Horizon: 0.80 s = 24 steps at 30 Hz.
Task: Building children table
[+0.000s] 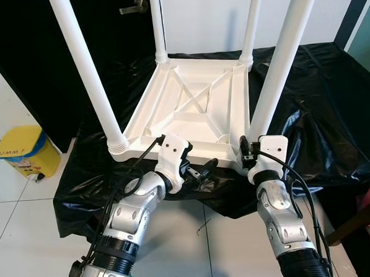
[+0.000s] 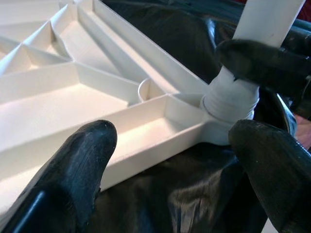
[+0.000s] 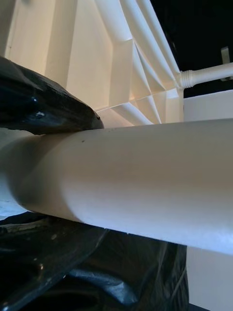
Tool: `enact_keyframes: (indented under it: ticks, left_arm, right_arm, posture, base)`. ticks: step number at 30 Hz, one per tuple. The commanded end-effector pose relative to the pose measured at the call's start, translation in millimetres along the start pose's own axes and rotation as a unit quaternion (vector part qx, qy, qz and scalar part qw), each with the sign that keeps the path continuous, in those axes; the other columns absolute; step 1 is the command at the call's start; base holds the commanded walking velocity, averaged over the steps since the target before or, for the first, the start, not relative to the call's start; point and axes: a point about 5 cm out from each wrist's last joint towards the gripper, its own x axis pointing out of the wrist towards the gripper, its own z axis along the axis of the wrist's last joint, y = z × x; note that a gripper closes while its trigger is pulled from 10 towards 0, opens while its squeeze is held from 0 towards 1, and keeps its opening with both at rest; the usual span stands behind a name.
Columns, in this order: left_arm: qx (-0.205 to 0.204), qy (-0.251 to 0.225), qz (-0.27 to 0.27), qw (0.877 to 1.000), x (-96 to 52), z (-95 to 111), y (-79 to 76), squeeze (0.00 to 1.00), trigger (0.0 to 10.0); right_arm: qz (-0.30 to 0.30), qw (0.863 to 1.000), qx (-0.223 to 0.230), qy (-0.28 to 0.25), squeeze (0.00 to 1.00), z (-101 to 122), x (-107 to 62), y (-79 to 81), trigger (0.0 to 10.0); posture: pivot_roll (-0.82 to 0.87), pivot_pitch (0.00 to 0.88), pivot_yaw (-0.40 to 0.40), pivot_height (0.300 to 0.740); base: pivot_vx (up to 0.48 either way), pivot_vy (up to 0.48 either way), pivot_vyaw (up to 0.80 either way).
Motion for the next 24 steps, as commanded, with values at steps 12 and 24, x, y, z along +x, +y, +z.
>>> enact_keyframes:
  ticks: [12,24]
  left_arm:
    - [0.071,0.002,0.031,0.997,-3.4,2.3,-1.2,0.00,10.0]
    - [0.052,-0.022,-0.061,0.997,-11.6,4.4,-8.4,0.00,10.0]
  right_arm:
    - [0.021,0.999,-0.021,0.011,1.00,-6.2,-5.9,-8.3,10.0]
    - [0.168,0.985,-0.035,-0.035,0.00,7.5,-16.0,-27.9,10.0]
  posture:
    - [-0.05,0.000,0.022,0.740]
    - [-0.06,0.000,0.040,0.740]
  base:
    - [0.000,0.000,0.00]
    - [0.000,0.000,0.00]
